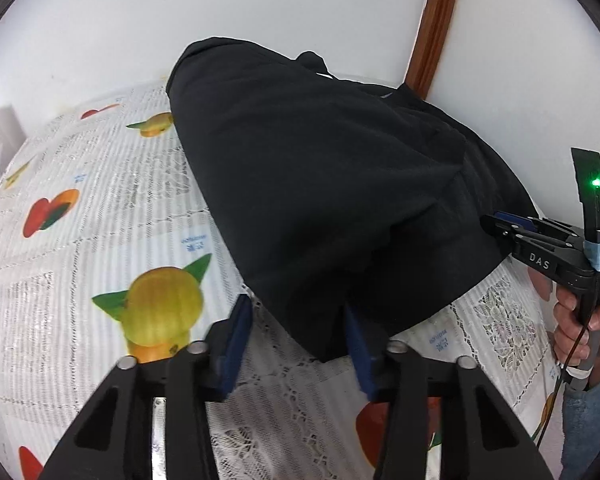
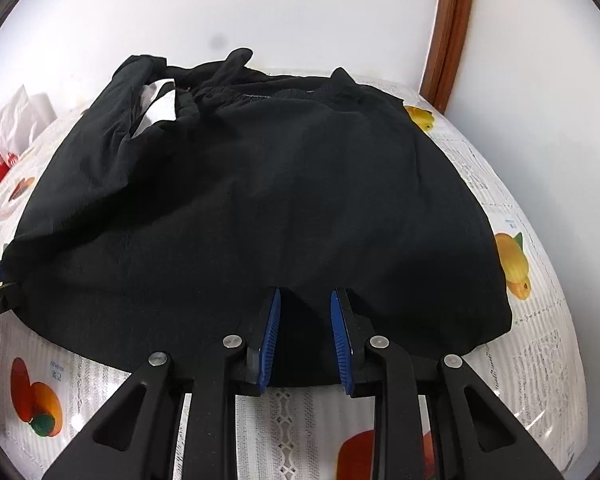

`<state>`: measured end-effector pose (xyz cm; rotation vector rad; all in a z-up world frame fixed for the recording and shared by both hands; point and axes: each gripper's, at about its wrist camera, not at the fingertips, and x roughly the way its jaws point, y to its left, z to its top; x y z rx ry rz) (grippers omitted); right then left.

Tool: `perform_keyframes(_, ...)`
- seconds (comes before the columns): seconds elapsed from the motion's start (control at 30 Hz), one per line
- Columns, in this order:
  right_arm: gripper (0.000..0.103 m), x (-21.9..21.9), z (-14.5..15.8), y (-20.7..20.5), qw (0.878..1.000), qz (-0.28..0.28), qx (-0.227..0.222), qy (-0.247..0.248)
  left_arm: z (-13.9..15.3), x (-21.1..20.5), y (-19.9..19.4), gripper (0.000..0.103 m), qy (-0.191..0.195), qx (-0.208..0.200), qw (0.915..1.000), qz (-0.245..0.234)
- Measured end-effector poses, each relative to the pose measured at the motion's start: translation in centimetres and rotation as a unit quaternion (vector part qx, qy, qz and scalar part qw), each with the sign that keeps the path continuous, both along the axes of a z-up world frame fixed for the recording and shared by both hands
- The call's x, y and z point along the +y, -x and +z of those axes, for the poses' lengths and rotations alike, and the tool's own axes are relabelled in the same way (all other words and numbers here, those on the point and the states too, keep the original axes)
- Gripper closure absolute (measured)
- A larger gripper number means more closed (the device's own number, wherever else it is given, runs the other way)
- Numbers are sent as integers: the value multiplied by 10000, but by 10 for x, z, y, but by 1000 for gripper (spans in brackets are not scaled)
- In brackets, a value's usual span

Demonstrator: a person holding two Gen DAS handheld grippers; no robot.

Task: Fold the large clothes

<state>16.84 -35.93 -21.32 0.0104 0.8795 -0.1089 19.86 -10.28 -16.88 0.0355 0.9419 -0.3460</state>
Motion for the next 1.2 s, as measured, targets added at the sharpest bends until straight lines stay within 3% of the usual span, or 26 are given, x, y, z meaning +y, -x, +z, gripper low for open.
perform_keyframes(0.2, 77, 9, 1, -5, 9999, 126, 69, 2, 1, 9, 0, 88, 183, 43, 9996, 196)
perform_keyframes(0.37, 78, 24, 2, -8, 9995, 308, 49, -23, 6, 31, 5, 98, 220, -24, 9990, 398)
perform_keyframes(0.8, 81, 100, 7, -20, 9938, 1090, 49, -217, 13, 127, 29, 99, 213, -89, 9938, 1087)
perform_keyframes(1.07, 79, 127, 18, -20, 9855, 1573, 188, -611, 12, 132, 26, 98, 179, 114, 9938, 1095)
perform_keyframes(1.1, 77, 125, 25, -18, 9846, 1593, 137, -701, 13, 134, 29, 98, 183, 108, 9941, 1064)
perform_keyframes(1.17, 62, 122, 39, -15, 9832, 1643, -53, -791, 14, 133, 30, 98, 232, 93, 9944, 1030)
perform_keyframes(1.2, 46, 123, 48, -14, 9815, 1707, -167, -855, 14, 136, 30, 98, 289, 113, 9942, 1029)
